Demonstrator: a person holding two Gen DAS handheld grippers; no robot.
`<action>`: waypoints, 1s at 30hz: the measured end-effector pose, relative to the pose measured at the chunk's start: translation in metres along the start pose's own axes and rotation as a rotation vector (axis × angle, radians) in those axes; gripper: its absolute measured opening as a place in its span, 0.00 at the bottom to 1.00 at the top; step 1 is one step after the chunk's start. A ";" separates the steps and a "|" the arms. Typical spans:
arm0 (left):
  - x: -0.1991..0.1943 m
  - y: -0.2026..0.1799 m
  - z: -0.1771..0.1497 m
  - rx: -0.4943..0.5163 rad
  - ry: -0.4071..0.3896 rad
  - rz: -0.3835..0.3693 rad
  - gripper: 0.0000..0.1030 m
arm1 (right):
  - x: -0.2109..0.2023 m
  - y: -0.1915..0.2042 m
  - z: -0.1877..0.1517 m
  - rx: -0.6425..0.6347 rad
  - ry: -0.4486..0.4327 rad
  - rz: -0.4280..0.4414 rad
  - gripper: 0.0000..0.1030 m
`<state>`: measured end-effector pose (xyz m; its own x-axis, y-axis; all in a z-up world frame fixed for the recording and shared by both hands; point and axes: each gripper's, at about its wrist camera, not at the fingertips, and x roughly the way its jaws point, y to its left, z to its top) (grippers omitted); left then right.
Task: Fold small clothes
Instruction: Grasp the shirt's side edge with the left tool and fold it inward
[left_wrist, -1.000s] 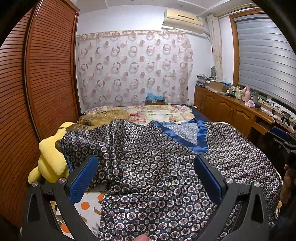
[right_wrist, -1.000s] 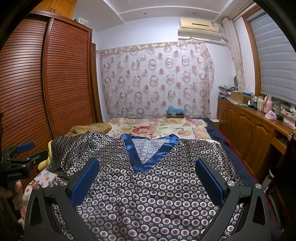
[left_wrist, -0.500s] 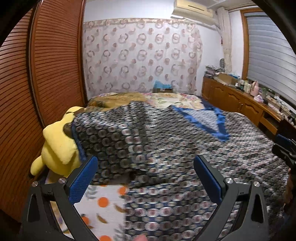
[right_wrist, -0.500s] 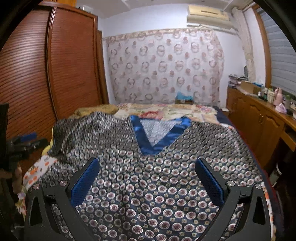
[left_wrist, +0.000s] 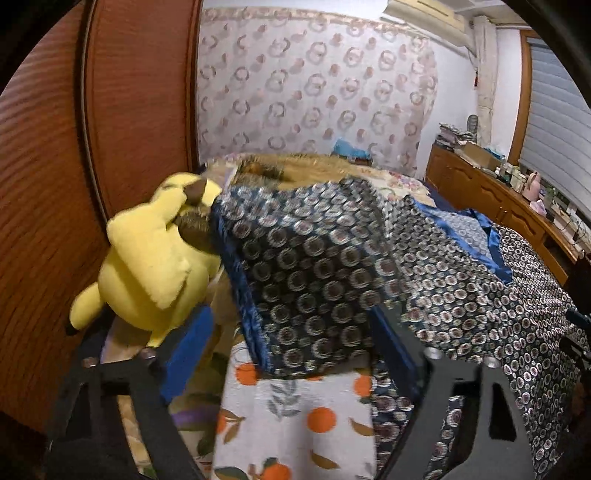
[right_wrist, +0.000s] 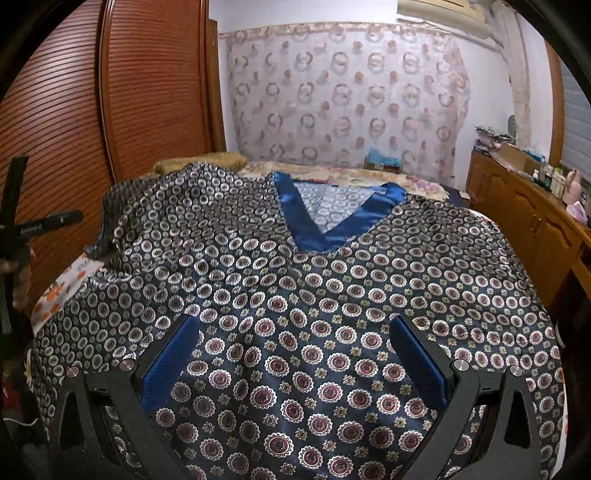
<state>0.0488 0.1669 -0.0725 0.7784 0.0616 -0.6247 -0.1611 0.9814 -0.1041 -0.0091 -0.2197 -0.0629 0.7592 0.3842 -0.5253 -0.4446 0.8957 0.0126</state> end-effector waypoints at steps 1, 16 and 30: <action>0.005 0.003 0.000 -0.003 0.019 -0.002 0.73 | 0.003 0.001 0.001 -0.007 -0.002 0.000 1.00; 0.063 0.022 -0.006 -0.014 0.206 -0.032 0.55 | 0.017 -0.009 0.002 0.030 0.026 0.034 1.00; 0.047 0.016 -0.009 0.111 0.179 0.018 0.03 | 0.016 -0.007 -0.002 0.031 0.019 0.041 1.00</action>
<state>0.0770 0.1843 -0.1105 0.6539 0.0559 -0.7545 -0.0990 0.9950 -0.0121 0.0053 -0.2208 -0.0725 0.7315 0.4169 -0.5396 -0.4601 0.8858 0.0607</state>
